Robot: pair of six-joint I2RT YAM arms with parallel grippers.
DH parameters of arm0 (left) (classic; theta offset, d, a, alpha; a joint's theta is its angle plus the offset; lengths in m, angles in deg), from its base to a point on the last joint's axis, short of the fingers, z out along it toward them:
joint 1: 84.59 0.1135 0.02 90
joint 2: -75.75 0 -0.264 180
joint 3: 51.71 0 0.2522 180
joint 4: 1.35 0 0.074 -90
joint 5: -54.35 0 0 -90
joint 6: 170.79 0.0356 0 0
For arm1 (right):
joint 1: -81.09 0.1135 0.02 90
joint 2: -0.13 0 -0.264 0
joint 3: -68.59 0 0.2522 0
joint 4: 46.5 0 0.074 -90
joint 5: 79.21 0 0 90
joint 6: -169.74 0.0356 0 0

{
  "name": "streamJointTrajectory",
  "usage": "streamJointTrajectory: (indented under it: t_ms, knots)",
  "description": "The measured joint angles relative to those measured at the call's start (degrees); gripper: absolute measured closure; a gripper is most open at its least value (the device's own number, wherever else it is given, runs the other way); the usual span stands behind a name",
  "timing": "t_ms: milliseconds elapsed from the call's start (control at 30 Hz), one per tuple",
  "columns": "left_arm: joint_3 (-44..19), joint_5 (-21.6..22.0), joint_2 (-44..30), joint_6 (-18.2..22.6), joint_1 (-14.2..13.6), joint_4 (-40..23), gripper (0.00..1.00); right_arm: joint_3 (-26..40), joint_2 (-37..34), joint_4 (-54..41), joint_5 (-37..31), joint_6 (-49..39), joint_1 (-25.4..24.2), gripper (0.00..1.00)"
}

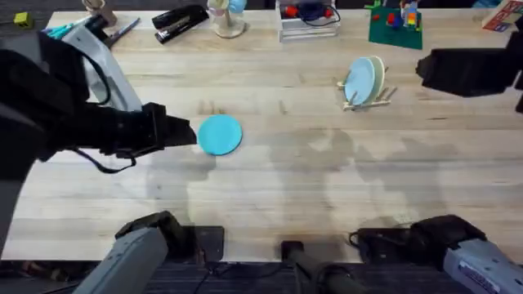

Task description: Pick up the plates from the table one by one and place each into a slot on the dish rack.

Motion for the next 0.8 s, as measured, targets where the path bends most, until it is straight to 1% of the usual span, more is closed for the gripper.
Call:
streamJointTrajectory:
  t_ms: [167,300,467,800]
  knots:
    - [2.23,-2.21,-6.19,2.33,1.30,3.69,0.960,0.00,0.01,0.16,0.00,0.01,0.00,0.008]
    - [2.29,-3.26,-11.03,3.51,1.30,7.32,0.957,0.00,0.01,0.16,0.00,0.01,0.00,0.008]
    - [2.29,-5.10,-15.61,5.46,1.29,10.37,0.959,0.00,0.01,0.16,0.00,0.01,0.00,0.007]
    - [2.29,-6.19,-23.04,6.52,1.30,16.10,0.959,0.00,0.01,0.16,0.00,0.01,0.00,0.007]
